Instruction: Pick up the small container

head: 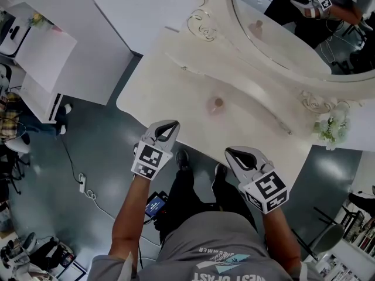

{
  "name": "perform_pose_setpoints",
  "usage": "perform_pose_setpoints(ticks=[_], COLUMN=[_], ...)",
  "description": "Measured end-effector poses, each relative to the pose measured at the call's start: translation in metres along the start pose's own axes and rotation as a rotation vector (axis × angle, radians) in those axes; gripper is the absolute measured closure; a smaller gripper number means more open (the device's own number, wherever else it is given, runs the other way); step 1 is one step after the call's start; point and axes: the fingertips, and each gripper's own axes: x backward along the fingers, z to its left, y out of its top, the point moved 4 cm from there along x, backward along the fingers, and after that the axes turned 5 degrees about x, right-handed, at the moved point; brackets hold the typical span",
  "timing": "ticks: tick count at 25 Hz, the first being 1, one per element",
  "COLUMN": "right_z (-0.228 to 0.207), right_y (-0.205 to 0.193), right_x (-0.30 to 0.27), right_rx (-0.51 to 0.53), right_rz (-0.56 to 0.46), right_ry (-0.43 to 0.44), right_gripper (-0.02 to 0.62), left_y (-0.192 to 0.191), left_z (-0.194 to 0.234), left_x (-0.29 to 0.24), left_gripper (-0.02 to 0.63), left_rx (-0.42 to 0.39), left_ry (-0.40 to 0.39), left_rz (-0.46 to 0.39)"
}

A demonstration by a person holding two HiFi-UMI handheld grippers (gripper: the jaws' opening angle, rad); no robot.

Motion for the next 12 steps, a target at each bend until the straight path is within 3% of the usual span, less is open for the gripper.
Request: perform_pose_setpoints(ticks=[12], right_z=[-0.011], right_y=[-0.009], right_x=[-0.008], right_rx=[-0.026], right_rz=[0.025], right_ry=[0.005], right_gripper=[0.594], left_y=[0.000], left_z=[0.010], left_x=[-0.022], left_gripper=[0.603], left_rx=[-0.004], left_ry=[-0.003], left_rz=[0.006])
